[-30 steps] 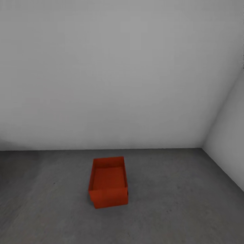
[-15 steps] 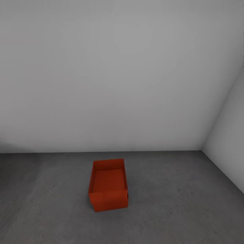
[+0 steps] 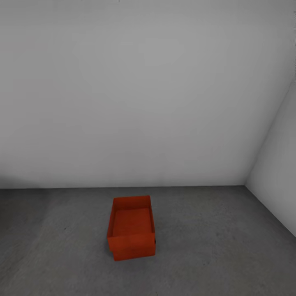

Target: Move the two storage containers from the living room to the garage. In the garage, place one container on the floor and stack the other container on top of it (either order is fine).

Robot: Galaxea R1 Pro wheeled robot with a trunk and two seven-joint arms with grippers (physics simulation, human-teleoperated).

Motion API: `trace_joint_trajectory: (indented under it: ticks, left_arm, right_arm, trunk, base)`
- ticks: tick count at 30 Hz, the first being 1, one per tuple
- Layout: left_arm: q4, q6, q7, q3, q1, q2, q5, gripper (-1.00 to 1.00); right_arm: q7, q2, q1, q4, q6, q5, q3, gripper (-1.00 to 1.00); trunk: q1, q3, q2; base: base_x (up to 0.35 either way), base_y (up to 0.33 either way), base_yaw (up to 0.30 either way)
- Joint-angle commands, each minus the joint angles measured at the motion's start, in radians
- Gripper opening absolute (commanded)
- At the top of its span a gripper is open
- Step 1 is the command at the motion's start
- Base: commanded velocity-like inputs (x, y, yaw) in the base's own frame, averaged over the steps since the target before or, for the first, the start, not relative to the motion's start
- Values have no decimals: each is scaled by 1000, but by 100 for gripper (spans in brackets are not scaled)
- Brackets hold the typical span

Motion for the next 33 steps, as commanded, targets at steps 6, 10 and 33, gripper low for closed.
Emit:
trace_joint_trajectory:
  ticks: [6,10,33]
  left_arm:
    - [0,-28,3,-10,0,-6,4,100]
    - [-2,-34,3,-10,-1,-8,-2,100]
    - [-3,-36,3,-11,0,-7,-10,100]
  right_arm:
    - [-2,-2,-1,3,-7,-9,0,100]
    - [-2,-1,-1,4,-6,-10,0,100]
    - [-2,0,-1,5,-7,-10,-1,100]
  trunk:
    - [0,8,-1]
    - [0,15,-1]
    - [0,52,-1]
  base:
    - [0,0,0]
    - [0,0,0]
    - [0,0,0]
